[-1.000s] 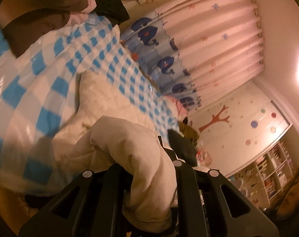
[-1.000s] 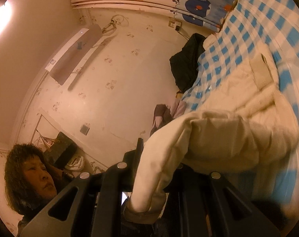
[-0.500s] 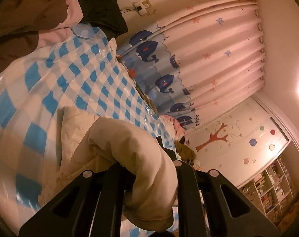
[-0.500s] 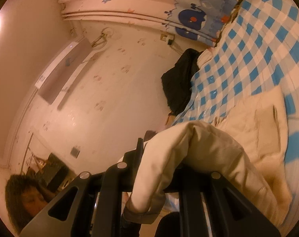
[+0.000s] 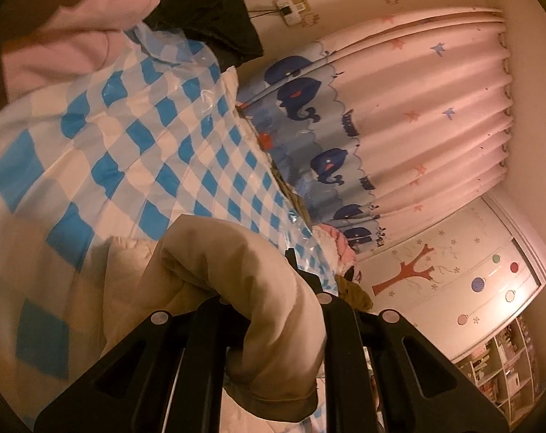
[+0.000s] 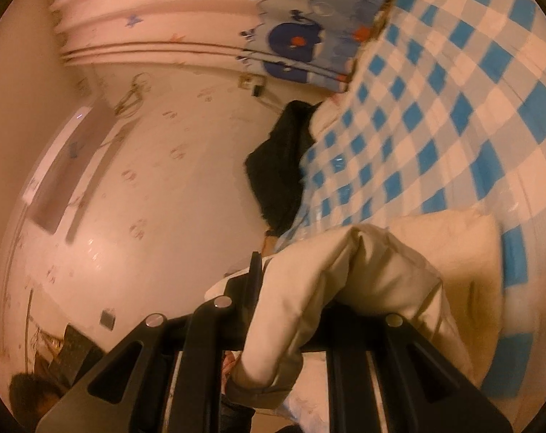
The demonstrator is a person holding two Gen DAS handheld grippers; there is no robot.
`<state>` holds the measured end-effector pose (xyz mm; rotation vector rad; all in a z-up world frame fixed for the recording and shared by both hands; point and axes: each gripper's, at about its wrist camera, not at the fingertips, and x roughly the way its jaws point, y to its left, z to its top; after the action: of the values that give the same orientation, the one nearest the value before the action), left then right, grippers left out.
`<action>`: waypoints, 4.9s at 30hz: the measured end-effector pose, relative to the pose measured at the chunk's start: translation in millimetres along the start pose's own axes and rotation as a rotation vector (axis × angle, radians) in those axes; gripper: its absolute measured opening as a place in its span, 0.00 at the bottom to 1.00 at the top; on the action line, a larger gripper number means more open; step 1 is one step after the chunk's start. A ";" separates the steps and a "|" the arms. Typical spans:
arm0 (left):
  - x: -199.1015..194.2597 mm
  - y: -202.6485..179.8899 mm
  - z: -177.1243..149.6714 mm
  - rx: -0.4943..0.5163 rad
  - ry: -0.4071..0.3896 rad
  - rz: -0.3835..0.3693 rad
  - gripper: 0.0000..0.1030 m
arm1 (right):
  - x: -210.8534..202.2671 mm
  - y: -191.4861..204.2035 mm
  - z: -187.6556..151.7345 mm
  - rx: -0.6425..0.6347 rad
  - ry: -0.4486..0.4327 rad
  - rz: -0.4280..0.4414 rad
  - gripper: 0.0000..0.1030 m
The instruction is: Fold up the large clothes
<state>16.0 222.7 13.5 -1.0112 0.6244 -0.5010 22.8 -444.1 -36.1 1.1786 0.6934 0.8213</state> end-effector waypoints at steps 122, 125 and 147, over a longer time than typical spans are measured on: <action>-30.5 26.6 -79.1 0.226 0.078 0.541 0.92 | 157.7 36.3 -222.9 -0.360 0.532 -0.376 0.94; -47.0 17.0 -106.6 0.161 0.119 0.465 0.92 | 186.6 20.3 -248.0 -0.297 0.597 -0.397 0.94; 27.5 43.2 -190.6 -0.235 0.105 0.233 0.92 | 164.5 -0.2 -198.3 0.041 0.269 -0.018 0.94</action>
<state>-90.4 106.6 -105.3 -1.1213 0.8985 -0.2805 -52.6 -204.3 -92.8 1.1072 0.9441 0.9643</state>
